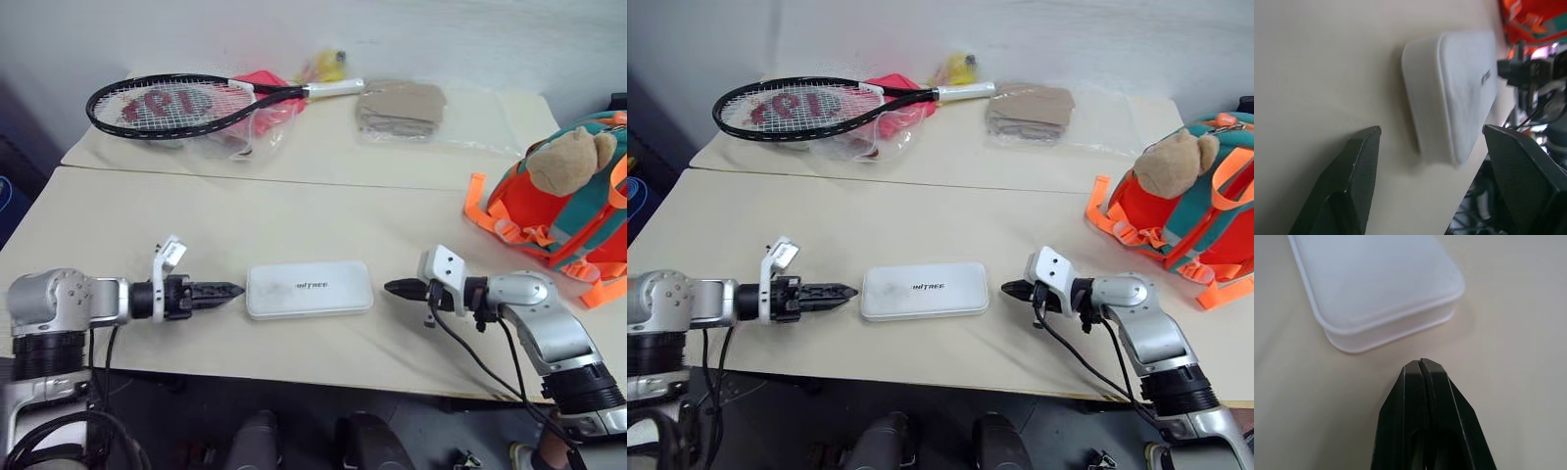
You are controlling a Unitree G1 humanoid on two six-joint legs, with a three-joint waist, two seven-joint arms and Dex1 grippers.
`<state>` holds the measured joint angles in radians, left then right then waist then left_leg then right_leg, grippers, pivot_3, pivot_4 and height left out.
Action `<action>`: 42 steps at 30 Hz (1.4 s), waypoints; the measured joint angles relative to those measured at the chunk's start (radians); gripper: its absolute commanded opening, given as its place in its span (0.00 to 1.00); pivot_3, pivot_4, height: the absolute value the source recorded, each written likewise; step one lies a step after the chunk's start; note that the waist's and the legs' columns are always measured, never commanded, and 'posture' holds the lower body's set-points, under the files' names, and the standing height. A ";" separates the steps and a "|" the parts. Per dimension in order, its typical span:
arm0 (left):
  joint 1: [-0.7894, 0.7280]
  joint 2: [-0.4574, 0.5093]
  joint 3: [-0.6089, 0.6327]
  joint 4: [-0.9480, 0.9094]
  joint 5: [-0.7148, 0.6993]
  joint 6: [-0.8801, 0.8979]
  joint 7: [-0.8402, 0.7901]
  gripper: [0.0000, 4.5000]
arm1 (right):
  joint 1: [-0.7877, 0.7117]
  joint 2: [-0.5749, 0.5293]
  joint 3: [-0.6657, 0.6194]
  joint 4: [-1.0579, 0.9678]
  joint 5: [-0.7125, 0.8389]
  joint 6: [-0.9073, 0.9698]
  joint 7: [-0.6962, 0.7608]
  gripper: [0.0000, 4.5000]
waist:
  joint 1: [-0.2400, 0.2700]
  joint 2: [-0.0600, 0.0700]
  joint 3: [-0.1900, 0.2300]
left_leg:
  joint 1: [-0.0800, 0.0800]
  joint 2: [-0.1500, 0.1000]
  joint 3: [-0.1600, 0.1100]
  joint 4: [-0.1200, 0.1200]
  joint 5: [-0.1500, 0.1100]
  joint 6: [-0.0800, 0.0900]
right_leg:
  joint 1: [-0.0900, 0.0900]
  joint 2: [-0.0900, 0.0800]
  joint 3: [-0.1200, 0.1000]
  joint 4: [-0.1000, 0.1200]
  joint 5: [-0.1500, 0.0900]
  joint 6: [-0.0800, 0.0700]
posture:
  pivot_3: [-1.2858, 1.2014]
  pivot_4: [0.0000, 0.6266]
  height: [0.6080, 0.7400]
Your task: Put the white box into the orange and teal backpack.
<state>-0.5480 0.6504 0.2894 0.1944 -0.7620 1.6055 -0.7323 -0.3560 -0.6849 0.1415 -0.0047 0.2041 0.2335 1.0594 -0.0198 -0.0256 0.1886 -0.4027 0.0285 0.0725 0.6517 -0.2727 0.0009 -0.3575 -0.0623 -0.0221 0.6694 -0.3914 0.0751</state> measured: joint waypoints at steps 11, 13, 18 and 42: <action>-0.091 -0.141 -0.015 0.141 -0.212 0.000 0.242 0.78 | -0.039 0.076 0.062 0.044 -0.054 -0.056 -0.003 0.00 | 0.009 0.000 0.000 | 0.000 0.000 0.000 0.002 0.000 -0.001 | 0.000 0.000 0.000 0.001 0.000 0.000 | 0.52 0.24 1.00; -0.090 -0.141 -0.026 0.155 -0.262 0.002 0.278 0.74 | -0.048 0.078 0.058 0.054 -0.065 -0.058 -0.008 0.00 | 0.006 0.000 0.000 | 0.000 0.000 0.000 0.002 0.001 -0.002 | 0.000 0.000 0.000 0.001 0.000 0.000 | 0.52 0.24 1.00; -0.067 -0.142 -0.036 0.145 -0.354 0.002 0.338 0.44 | -0.040 0.075 0.047 0.059 -0.074 -0.072 -0.012 0.00 | 0.002 0.000 0.000 | 0.000 0.000 0.000 0.002 0.001 -0.002 | 0.000 0.000 0.000 0.001 0.000 0.000 | 0.52 0.24 1.00; 0.358 -0.037 0.004 -0.457 -0.142 -0.814 -0.184 0.28 | 0.659 0.146 -0.896 -0.151 0.298 -0.080 -0.346 1.00 | -0.004 0.002 -0.001 | 0.017 0.001 0.004 -0.016 -0.001 -0.003 | 0.018 0.002 0.003 -0.017 0.000 -0.001 | 0.52 0.24 1.00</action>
<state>-0.1895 0.6138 0.2935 -0.2626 -0.9036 0.7915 -0.9160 0.3033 -0.5386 -0.7540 -0.1556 0.5016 0.1538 0.7132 -0.0234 -0.0233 0.1877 -0.3856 0.0291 0.0763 0.6361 -0.2735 -0.0021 -0.3397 -0.0600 -0.0187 0.6527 -0.3917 0.0745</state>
